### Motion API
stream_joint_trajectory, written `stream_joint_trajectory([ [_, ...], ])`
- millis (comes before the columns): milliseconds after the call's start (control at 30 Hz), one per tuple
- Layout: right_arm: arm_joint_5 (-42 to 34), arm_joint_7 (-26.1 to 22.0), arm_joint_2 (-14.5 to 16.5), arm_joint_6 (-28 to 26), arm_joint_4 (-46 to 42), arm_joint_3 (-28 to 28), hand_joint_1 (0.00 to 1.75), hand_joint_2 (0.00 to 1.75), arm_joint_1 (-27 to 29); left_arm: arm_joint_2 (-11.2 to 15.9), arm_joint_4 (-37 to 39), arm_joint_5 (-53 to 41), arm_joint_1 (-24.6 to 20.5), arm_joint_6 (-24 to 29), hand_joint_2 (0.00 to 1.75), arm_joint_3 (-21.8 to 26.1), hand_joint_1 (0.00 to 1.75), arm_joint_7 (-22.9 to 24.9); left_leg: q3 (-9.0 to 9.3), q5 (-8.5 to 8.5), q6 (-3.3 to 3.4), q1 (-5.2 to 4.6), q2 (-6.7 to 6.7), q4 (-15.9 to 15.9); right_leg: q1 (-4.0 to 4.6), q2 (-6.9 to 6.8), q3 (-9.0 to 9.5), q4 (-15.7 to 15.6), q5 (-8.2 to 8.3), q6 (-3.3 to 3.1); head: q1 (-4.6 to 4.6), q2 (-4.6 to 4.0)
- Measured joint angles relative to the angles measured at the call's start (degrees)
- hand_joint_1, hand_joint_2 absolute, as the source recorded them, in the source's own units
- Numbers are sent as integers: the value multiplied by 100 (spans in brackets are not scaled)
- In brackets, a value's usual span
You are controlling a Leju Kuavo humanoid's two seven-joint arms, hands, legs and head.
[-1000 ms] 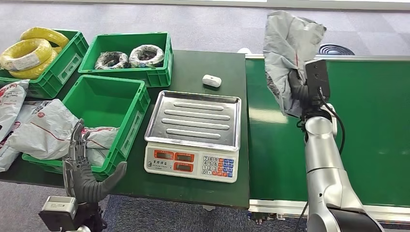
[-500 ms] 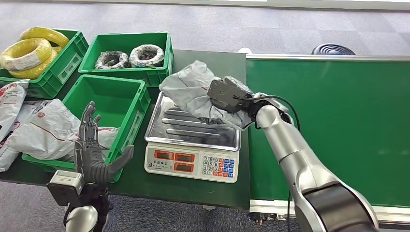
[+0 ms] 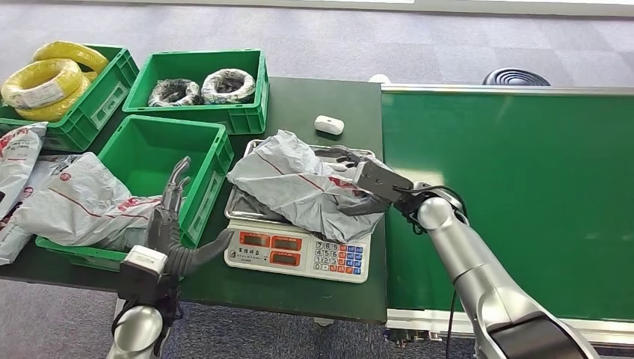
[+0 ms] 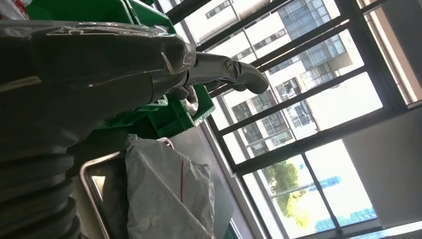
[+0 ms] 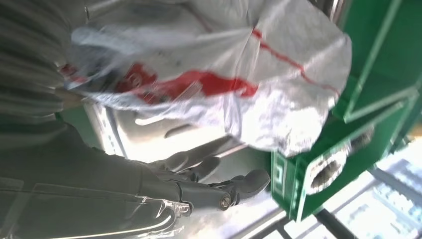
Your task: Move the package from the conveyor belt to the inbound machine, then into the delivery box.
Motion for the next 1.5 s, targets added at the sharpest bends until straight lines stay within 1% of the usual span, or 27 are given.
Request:
stream_joint_trajectory([
  [133, -695, -31, -216, -223, -549, -511, 0, 175, 389, 82, 510, -267, -412, -158, 175, -190, 0, 94, 1, 0, 0, 1, -5, 2, 0, -2, 0, 0, 0, 0, 0, 0],
  [300, -1624, -141, -525, -297, -1500, -1401, 0, 175, 1092, 274, 1208, -416, -1166, -254, 175, -462, 0, 193, -3, 0, 1, 1, -19, 3, 0, -13, 2, 0, 0, 0, 0, 0],
  [433, -1865, -155, -742, -413, -2278, -2121, 0, 175, 1784, 442, 1741, -273, -1785, -310, 175, -664, 0, 339, -6, 0, 1, 1, -19, 3, 0, -14, 1, 0, 0, 1, 0, -1],
  [533, -1903, -111, -787, -549, -2796, -2587, 0, 175, 2376, 514, 2120, -173, -2158, -309, 175, -806, 0, 405, -7, 0, 1, 1, -22, 3, 0, -14, -1, -1, 0, 1, -1, 0],
  [633, -1847, -61, -717, -734, -3366, -2984, 0, 175, 3057, 532, 2542, -169, -2527, -301, 175, -1006, 0, 554, -11, 0, 1, 2, -25, 2, 1, -16, -3, -1, -1, 1, -1, 0],
  [767, -1881, -68, -446, -856, -4155, -3333, 0, 175, 3867, 447, 3269, -127, -3075, -465, 175, -1285, 0, 841, -13, 0, 1, 2, -19, 1, 2, -15, -7, -1, -1, 1, -1, 0],
  [833, -1918, -79, -255, -897, -4491, -3454, 0, 175, 4145, 324, 3727, -178, -3358, -569, 175, -1421, 0, 1027, -13, 0, 1, 2, -17, 1, 2, -14, -7, -1, -1, 1, -2, 0],
  [900, -1897, -80, -69, -926, -4713, -3522, 0, 175, 4297, 159, 4227, -283, -3620, -662, 175, -1561, 0, 1175, -12, 0, 1, 2, -11, 1, 2, -12, -6, -1, -1, 1, -2, 0],
  [1033, -1707, -42, 204, -932, -4852, -3553, 0, 175, 4310, -279, 5191, -467, -4021, -889, 175, -1833, 0, 1369, -12, 0, 2, 0, -6, 2, -2, -10, -3, -1, 1, 2, 0, 0],
  [1067, -1671, -33, 248, -932, -4854, -3553, 0, 175, 4282, -383, 5372, -496, -4074, -934, 175, -1888, 4, 1403, -12, 1, 2, -2, -6, 3, -3, -10, -3, -1, 1, 2, 0, 0],
  [1100, -1652, -26, 287, -923, -4853, -3552, 0, 175, 4247, -481, 5536, -515, -4117, -965, 175, -1936, 14, 1435, -12, 1, 2, -3, -7, 4, -4, -10, -3, -1, 1, 2, 0, 0],
  [1167, -1717, -15, 360, -822, -4839, -3551, 0, 175, 4157, -676, 5842, -538, -4194, -1041, 175, -2025, 94, 1515, -13, 0, 2, -5, -9, 5, -4, -10, -3, -1, 1, 3, -1, 0],
  [1200, -1806, -12, 396, -721, -4824, -3550, 0, 175, 4100, -776, 5997, -538, -4229, -1087, 175, -2066, 131, 1551, -13, 0, 2, -5, -11, 5, -4, -11, -3, -1, 1, 3, -1, 0],
  [1233, -1920, -10, 429, -607, -4802, -3549, 0, 175, 4040, -874, 6138, -533, -4254, -1133, 175, -2102, 164, 1579, -13, 0, 2, -5, -12, 5, -4, -11, -3, -1, 1, 3, -2, 0],
  [1267, -2029, -12, 461, -508, -4775, -3547, 0, 175, 3981, -961, 6262, -527, -4269, -1171, 175, -2129, 169, 1596, -14, 0, 2, -5, -12, 5, -4, -11, -3, -1, 1, 3, -1, 0],
  [1367, -2190, -15, 525, -391, -4691, -3545, 0, 175, 3837, -1149, 6513, -495, -4290, -1187, 175, -2176, 175, 1607, -14, 0, 2, -4, -12, 4, -3, -11, -3, -1, 1, 3, -2, 0],
  [1500, -2182, 32, 591, -405, -4595, -3545, 0, 175, 3704, -1241, 6692, -361, -4364, -1044, 175, -2177, 175, 1557, -13, 1, 2, -3, -13, 3, -1, -11, -2, -1, 1, 3, -2, 0],
])
